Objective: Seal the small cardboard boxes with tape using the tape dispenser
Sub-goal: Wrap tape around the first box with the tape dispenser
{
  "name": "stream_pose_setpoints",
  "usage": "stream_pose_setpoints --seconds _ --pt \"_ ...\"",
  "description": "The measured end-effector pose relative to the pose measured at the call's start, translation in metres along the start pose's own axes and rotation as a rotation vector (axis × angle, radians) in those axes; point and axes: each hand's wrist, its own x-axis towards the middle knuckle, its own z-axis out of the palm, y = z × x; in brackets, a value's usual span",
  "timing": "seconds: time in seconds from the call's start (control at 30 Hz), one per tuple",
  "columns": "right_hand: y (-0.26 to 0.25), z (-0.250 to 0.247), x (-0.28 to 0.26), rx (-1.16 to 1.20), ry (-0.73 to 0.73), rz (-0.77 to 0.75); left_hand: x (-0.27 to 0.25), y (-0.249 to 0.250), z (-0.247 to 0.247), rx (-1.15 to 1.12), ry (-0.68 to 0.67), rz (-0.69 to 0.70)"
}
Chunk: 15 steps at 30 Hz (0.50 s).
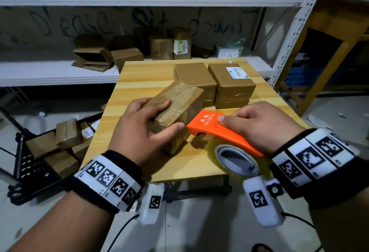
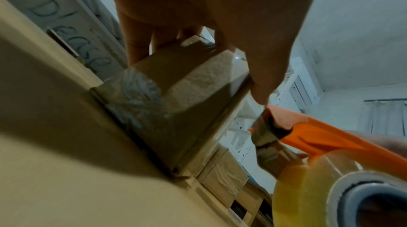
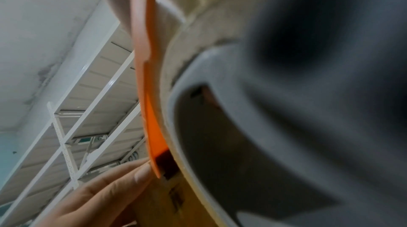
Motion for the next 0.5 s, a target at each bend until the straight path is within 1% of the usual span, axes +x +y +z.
stream_pose_setpoints --seconds 0.1,0.2,0.37,0.5 --pt "0.0 -0.01 -0.005 0.025 0.017 0.019 0.001 0.002 -0.001 0.027 0.002 -0.004" --pt "0.004 -0.019 -0.01 0.017 -0.002 0.02 0.001 0.004 -0.001 0.043 -0.011 -0.023" --pt "0.01 -0.017 -0.017 0.01 -0.03 0.045 -0.001 0.006 -0.002 0.056 -0.013 -0.021" --pt "0.007 -0.021 -0.019 -0.026 -0.02 0.055 0.0 0.006 -0.003 0.066 -0.026 -0.033"
